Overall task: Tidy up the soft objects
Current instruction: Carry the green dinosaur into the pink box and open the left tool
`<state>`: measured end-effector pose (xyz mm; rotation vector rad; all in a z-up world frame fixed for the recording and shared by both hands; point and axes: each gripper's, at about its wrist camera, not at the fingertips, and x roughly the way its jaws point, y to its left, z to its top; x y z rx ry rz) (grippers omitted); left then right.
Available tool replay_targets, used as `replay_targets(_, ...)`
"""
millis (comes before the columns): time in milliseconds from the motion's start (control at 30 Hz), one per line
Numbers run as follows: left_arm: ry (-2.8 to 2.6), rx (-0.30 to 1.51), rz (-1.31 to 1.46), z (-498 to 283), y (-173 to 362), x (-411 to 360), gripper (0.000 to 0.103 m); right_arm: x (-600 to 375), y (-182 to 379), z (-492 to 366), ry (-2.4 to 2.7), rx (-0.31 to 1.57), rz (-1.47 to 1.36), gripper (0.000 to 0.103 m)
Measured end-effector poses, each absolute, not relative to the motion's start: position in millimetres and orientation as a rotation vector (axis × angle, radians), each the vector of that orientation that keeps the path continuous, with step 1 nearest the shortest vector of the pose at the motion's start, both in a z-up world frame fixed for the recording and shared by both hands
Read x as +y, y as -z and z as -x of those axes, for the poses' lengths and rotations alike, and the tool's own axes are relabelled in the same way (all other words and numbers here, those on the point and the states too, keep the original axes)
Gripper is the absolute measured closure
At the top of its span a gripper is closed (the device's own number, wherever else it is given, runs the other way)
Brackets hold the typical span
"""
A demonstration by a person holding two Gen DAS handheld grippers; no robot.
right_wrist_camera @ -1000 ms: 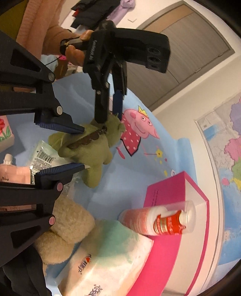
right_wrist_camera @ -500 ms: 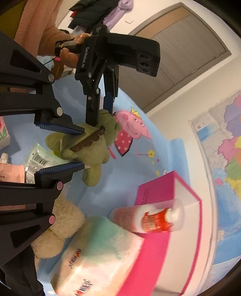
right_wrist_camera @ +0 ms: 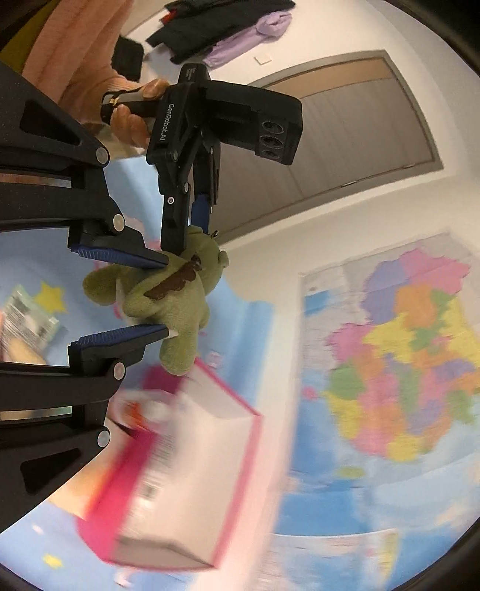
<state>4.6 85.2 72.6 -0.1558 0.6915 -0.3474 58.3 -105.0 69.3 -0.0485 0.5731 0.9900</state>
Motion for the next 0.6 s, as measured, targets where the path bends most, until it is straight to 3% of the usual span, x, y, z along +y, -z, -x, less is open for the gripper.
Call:
replay_targets(233, 0.331, 0.657, 0.126, -60, -95, 73, 0.041, -115, -90, -107, -0.938, 0.538, 0.031, 0.072)
replay_targets(600, 0.299, 0.779, 0.142, -158, -57, 49, 0.042, -125, -58, -201, -0.843, 0.665, 0.008, 0.072)
